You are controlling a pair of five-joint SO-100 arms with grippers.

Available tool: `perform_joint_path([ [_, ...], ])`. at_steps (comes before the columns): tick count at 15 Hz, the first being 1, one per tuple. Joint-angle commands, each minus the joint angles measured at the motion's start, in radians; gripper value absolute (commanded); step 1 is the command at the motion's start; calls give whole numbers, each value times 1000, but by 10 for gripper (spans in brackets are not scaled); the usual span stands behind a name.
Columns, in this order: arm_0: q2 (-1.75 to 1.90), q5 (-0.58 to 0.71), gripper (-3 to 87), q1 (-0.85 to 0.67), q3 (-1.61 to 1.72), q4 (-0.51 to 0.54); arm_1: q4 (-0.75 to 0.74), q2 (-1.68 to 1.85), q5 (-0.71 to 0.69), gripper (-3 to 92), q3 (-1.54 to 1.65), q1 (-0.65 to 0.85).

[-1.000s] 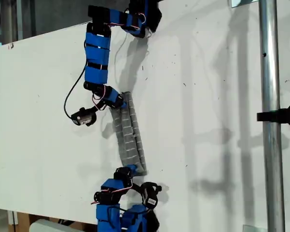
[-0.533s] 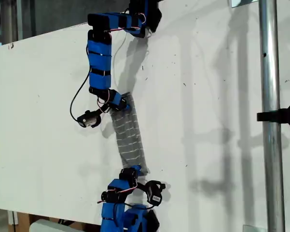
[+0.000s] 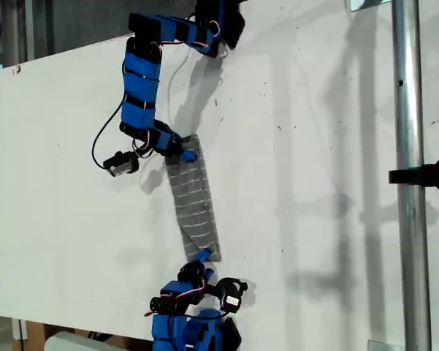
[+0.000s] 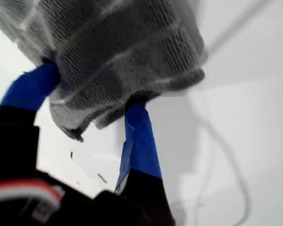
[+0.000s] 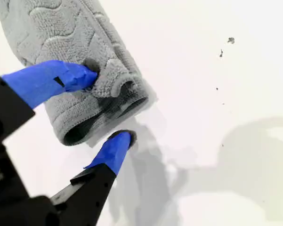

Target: Grasp corners of a towel and fold twice.

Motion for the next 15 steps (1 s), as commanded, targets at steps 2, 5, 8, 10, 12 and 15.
perform_joint_path([
  [2,285,-80,238,-25,54,160,83,230,48,371,52,35],
  [5,769,-104,136,54,172,216,123,557,156,346,284,127],
  [8,1203,-101,-5,130,321,216,164,965,291,331,555,199],
  [10,1261,-166,-26,199,374,219,190,1281,382,271,657,166],
  [12,1261,-209,-26,270,414,210,225,1399,505,176,673,67],
  [15,1262,-290,-27,449,515,199,275,1416,638,332,696,5],
])
